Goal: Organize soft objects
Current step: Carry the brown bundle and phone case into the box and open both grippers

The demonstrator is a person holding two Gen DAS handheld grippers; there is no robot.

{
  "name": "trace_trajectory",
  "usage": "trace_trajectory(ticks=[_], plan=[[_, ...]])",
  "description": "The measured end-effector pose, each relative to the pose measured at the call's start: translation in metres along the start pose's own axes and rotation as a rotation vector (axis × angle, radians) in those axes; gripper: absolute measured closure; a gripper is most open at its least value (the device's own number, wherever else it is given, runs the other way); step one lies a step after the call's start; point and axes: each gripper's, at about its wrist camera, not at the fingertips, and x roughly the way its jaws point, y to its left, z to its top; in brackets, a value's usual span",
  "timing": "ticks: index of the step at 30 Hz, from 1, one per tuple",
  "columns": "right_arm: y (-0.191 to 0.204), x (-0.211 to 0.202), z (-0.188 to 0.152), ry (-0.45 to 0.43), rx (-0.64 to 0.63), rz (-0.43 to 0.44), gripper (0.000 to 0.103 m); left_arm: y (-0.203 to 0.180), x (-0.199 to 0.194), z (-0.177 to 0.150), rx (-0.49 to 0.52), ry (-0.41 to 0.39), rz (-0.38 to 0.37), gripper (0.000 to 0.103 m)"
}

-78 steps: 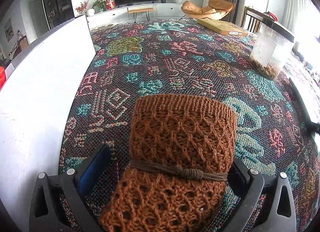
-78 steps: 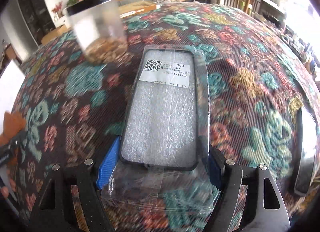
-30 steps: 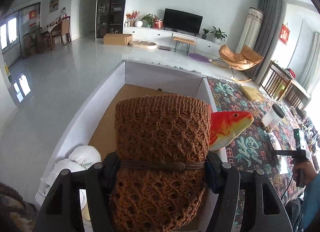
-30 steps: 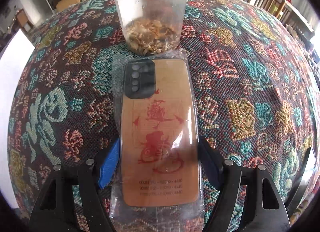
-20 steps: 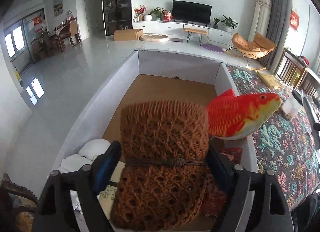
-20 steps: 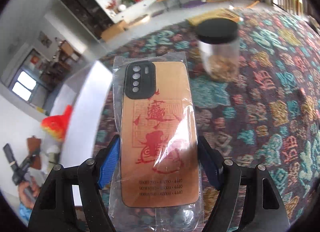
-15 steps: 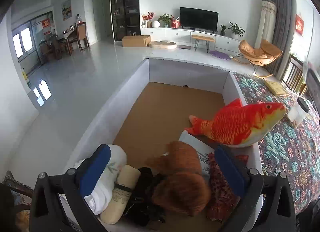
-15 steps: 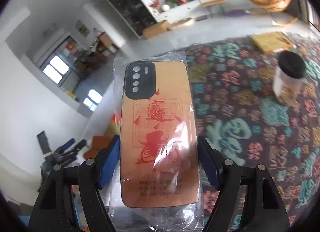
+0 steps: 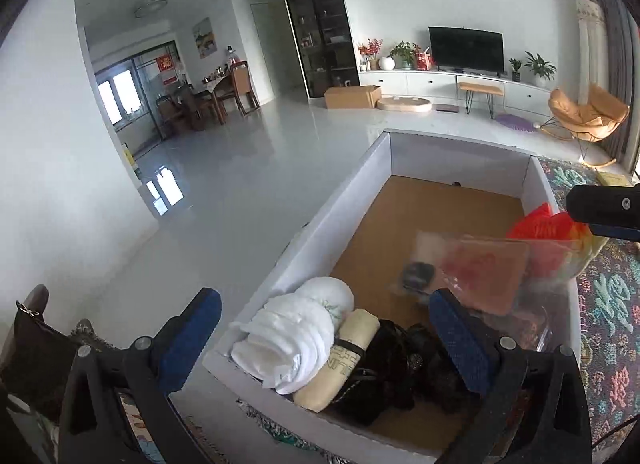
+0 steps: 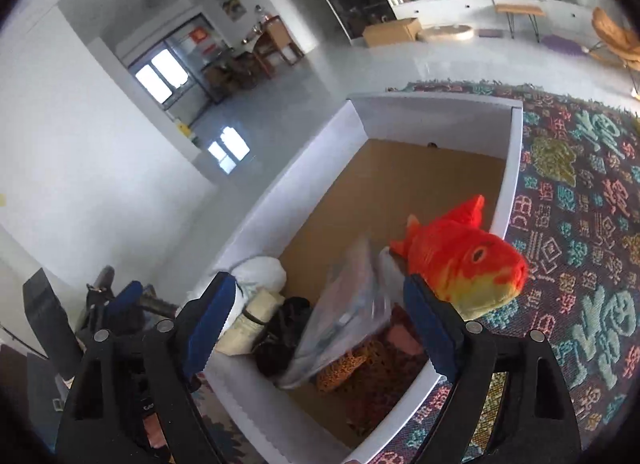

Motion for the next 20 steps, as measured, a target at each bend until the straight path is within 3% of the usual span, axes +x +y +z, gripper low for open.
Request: trace_trajectory(ticks=[4,7,14,20], plan=[[0.018,-0.016,-0.009,0.0,-0.118,-0.151,0.015,-0.008,0.007,0.0,0.003,0.108,-0.064,0.0],[0.03,-0.023,-0.016,0.012,-0.186,-0.22,0.015,-0.016,0.005,0.0,0.011,0.099,-0.068,0.0],[0.04,-0.023,-0.03,0.047,-0.24,-0.264,0.015,-0.02,-0.007,0.003,0.009,0.063,-0.083,0.0],[0.049,-0.032,-0.039,0.025,-0.267,-0.27,0.015,-0.012,-0.007,0.001,-0.042,0.067,-0.108,0.0]])
